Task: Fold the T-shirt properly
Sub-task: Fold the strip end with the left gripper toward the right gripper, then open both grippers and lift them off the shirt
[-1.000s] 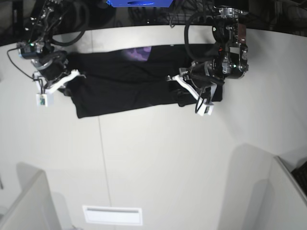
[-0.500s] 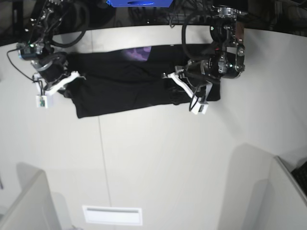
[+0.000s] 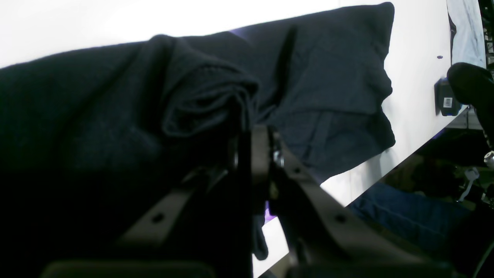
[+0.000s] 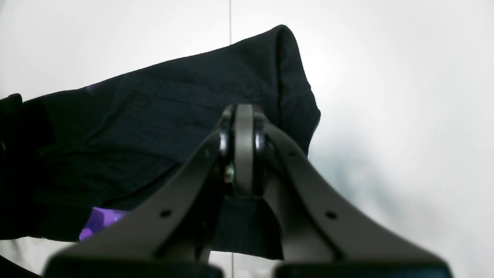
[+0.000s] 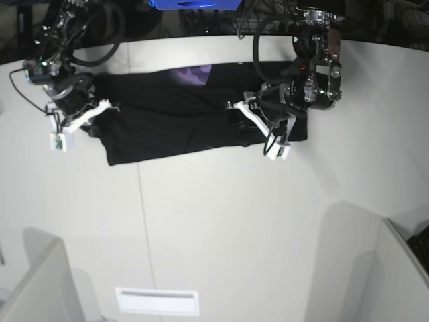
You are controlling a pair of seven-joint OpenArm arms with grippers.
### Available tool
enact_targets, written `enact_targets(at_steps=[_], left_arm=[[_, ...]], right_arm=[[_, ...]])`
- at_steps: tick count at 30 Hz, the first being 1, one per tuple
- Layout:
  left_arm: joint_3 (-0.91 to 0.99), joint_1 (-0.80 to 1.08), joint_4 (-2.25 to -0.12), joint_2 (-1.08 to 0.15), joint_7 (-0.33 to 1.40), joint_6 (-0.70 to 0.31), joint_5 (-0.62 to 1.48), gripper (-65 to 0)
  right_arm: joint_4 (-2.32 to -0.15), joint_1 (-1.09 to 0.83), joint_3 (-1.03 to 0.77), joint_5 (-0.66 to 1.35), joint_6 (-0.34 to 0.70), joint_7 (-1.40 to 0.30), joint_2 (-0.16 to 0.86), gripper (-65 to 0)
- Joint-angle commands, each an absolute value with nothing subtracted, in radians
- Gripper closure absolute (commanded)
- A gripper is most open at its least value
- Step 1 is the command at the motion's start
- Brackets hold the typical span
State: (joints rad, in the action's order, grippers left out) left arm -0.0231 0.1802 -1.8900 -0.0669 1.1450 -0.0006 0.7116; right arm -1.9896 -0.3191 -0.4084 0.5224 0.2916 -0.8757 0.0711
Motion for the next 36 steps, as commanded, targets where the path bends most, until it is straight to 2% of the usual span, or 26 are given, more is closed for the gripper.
enact_targets(at_steps=[1, 4, 5, 12, 14, 15, 17, 19, 20, 21, 23, 25, 26, 29, 31, 32, 34, 36], left_arm=[[-0.024, 0.17, -1.905, -0.065, 1.135, -0.008, 0.734, 0.0], [-0.024, 0.168, -1.905, -0.065, 1.135, -0.008, 0.734, 0.0], [-0.024, 0.168, -1.905, -0.064, 1.135, -0.008, 0.734, -3.8], [-0.033, 0.159, -1.905, -0.018, 1.135, -0.012, 0.734, -47.2], [-0.071, 0.156, -1.905, -0.013, 1.135, -0.013, 0.734, -54.1], [-0.094, 0.15, -1.906, -0.01, 1.135, -0.013, 0.734, -54.8], [-0.114, 0.139, -1.913, -0.01, 1.135, -0.013, 0.734, -53.2], [-0.091, 0.139, -1.919, -0.013, 1.135, -0.013, 0.734, -45.6], [-0.061, 0.142, -1.928, -0.016, 1.135, -0.013, 0.734, -38.0], [-0.018, 0.165, -1.936, -0.024, 1.135, -0.013, 0.734, -27.6], [0.105, 0.205, -1.946, -0.064, 1.135, -0.015, 0.737, -1.5], [0.249, 0.243, -1.94, -0.104, 1.135, -0.016, 0.777, 0.0], [0.325, 0.266, -1.936, -0.139, 1.135, -0.018, 0.812, 0.0], [0.489, 0.338, -1.934, -0.252, 1.133, -0.07, 0.915, 0.0], [0.585, 0.392, -1.934, -0.312, 1.132, -0.13, 0.957, 0.0], [0.638, 0.417, -1.934, -0.331, 1.13, -0.154, 0.963, 0.0], [0.728, 0.449, -1.931, -0.337, 1.129, -0.205, 0.928, 0.0], [0.777, 0.46, -1.917, -0.337, 1.129, -0.26, 0.849, 0.0]], right_arm=[[-2.005, -0.312, -0.414, 0.535, 0.295, -0.855, 0.079, 0.0], [-2.005, -0.312, -0.414, 0.535, 0.295, -0.855, 0.079, 0.0], [-2.005, -0.312, -0.414, 0.535, 0.295, -0.855, 0.079, 0.0], [-2.005, -0.312, -0.414, 0.535, 0.294, -0.855, 0.079, 0.0], [-2.005, -0.312, -0.414, 0.535, 0.294, -0.855, 0.079, 0.0], [-2.003, -0.312, -0.415, 0.535, 0.294, -0.855, 0.079, 0.0], [-2.003, -0.312, -0.415, 0.535, 0.292, -0.855, 0.079, 0.0], [-2.003, -0.311, -0.417, 0.535, 0.292, -0.855, 0.079, 0.0], [-2.003, -0.311, -0.417, 0.535, 0.292, -0.855, 0.079, 0.0], [-2.002, -0.309, -0.417, 0.535, 0.292, -0.855, 0.079, 0.0], [-2.002, -0.306, -0.432, 0.535, 0.292, -0.86, 0.079, 0.0], [-2.0, -0.28, -0.458, 0.535, 0.292, -0.911, 0.079, 0.0], [-1.983, -0.254, -0.469, 0.535, 0.292, -0.963, 0.079, -3.0], [-1.911, -0.162, -0.535, 0.535, 0.297, -1.121, 0.084, -29.9], [-1.888, -0.114, -0.605, 0.547, 0.318, -1.193, 0.079, -42.0], [-1.879, -0.093, -0.642, 0.578, 0.352, -1.219, 0.079, -44.0], [-1.845, -0.051, -0.7, 0.651, 0.415, -1.28, 0.09, -43.7], [-1.77, 0.002, -0.736, 0.699, 0.42, -1.36, 0.12, -44.1]])
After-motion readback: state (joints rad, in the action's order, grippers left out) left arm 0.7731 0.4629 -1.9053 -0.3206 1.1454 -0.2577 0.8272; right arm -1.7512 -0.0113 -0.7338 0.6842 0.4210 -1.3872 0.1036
